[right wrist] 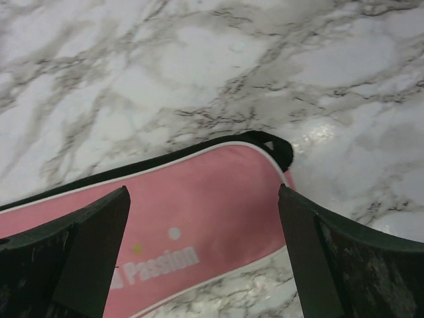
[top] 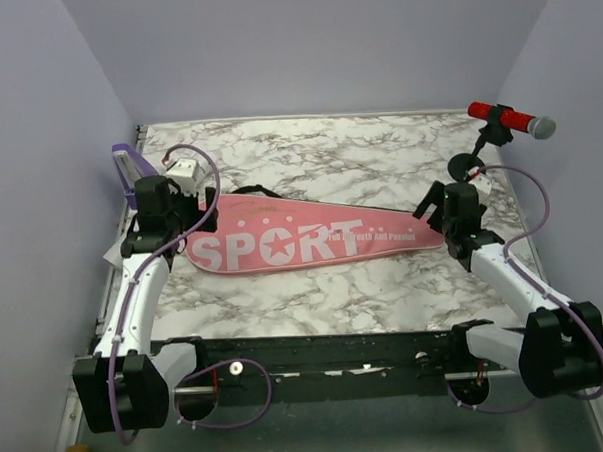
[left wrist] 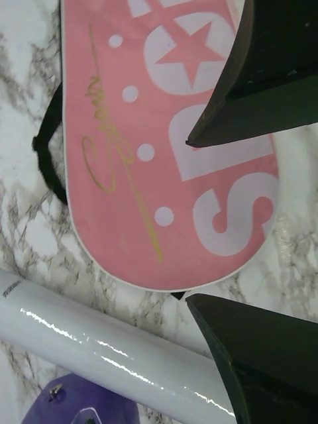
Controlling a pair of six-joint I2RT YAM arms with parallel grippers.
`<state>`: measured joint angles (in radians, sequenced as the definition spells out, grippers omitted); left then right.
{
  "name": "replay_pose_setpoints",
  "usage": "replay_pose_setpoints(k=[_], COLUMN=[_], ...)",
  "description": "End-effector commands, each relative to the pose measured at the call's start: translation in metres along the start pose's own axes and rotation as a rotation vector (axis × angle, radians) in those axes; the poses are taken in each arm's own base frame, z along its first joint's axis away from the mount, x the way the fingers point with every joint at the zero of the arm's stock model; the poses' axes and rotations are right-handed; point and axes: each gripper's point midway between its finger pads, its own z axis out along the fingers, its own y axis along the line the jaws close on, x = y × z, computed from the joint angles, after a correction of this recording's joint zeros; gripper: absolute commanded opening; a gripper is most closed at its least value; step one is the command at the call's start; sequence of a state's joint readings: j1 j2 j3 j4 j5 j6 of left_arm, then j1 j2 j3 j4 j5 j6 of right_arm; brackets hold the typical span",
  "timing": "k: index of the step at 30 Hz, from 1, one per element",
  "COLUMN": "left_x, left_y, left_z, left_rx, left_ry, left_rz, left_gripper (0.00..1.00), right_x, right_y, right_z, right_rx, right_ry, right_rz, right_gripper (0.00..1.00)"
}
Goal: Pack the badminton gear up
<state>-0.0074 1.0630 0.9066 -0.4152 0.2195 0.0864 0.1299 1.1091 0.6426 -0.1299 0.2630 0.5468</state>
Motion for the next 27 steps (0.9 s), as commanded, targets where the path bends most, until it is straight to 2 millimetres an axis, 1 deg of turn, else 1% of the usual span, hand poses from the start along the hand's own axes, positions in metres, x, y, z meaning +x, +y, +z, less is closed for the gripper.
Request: replay_pose_setpoints(k=[1, 3, 5, 7, 8, 9, 10, 12, 14, 15, 17, 18, 19, 20, 21, 23, 24, 25, 26, 27], left_x=[-0.023, -0.015, -0.015, -0.015, -0.015, -0.015, -0.011, -0.008, 0.000, 0.006, 0.019, 0.026, 0.020, 0.023, 0.027, 0.023, 0.021, 0.022, 0.022, 0.019], left_y=[0.039, 0.039, 0.038, 0.038, 0.038, 0.038, 0.039, 0.042, 0.041, 0.037, 0.029, 0.024, 0.019, 0.016, 0.016, 0.021, 0.023, 0.024, 0.026, 0.033], left_z=[0.018, 0.025, 0.027, 0.027, 0.025, 0.025, 0.030, 0.036, 0.038, 0.037, 0.032, 0.029, 0.019, 0.017, 0.020, 0.026, 0.030, 0.036, 0.044, 0.050], left_rx=[-0.127, -0.130, -0.129, -0.134, -0.139, -0.147, -0.144, -0.156, -0.155, -0.146, -0.131, -0.117, -0.105, -0.097, -0.095, -0.104, -0.108, -0.099, -0.096, -0.116], left_ry=[-0.307, -0.373, -0.448, -0.527, -0.577, -0.602, -0.556, -0.541, -0.555, -0.584, -0.659, -0.692, -0.776, -0.778, -0.741, -0.727, -0.715, -0.673, -0.627, -0.607], left_rz=[-0.088, -0.069, -0.070, -0.075, -0.076, -0.043, -0.044, -0.059, -0.047, -0.031, 0.010, 0.036, 0.042, 0.058, 0.053, 0.031, 0.023, 0.022, 0.014, -0.015], left_gripper=[0.98, 0.99, 0.98, 0.98, 0.98, 0.99, 0.98, 0.99, 0.99, 0.98, 0.98, 0.98, 0.99, 0.99, 0.98, 0.99, 0.99, 0.99, 0.99, 0.99], right_x=[-0.039, -0.038, -0.033, -0.035, -0.033, -0.030, -0.028, -0.028, -0.027, -0.024, -0.025, -0.025, -0.025, -0.019, -0.014, -0.015, 0.000, -0.008, -0.010, -0.003], right_y=[-0.030, -0.043, -0.044, -0.039, -0.039, -0.044, -0.048, -0.050, -0.047, -0.044, -0.041, -0.035, -0.029, -0.024, -0.024, -0.018, -0.013, -0.013, -0.017, -0.019], right_z=[0.026, 0.031, 0.033, 0.028, 0.029, 0.033, 0.035, 0.037, 0.039, 0.041, 0.041, 0.040, 0.037, 0.033, 0.029, 0.013, 0.018, 0.020, 0.028, 0.047], right_rx=[0.170, 0.225, 0.187, 0.099, 0.091, 0.112, 0.131, 0.137, 0.116, 0.096, 0.071, 0.038, -0.007, -0.061, -0.087, -0.172, -0.212, -0.200, -0.156, -0.113], right_ry=[-0.290, -0.328, -0.378, -0.471, -0.477, -0.476, -0.482, -0.500, -0.512, -0.505, -0.521, -0.525, -0.539, -0.558, -0.578, -0.664, -0.624, -0.660, -0.633, -0.526], right_rz=[0.036, 0.023, -0.018, -0.042, -0.045, -0.043, -0.037, -0.034, -0.071, -0.088, -0.112, -0.136, -0.163, -0.201, -0.206, -0.213, -0.267, -0.258, -0.224, -0.212], right_gripper=[1.00, 1.00, 1.00, 1.00, 1.00, 1.00, 1.00, 1.00, 1.00, 1.00, 1.00, 1.00, 1.00, 1.00, 1.00, 1.00, 1.00, 1.00, 1.00, 1.00])
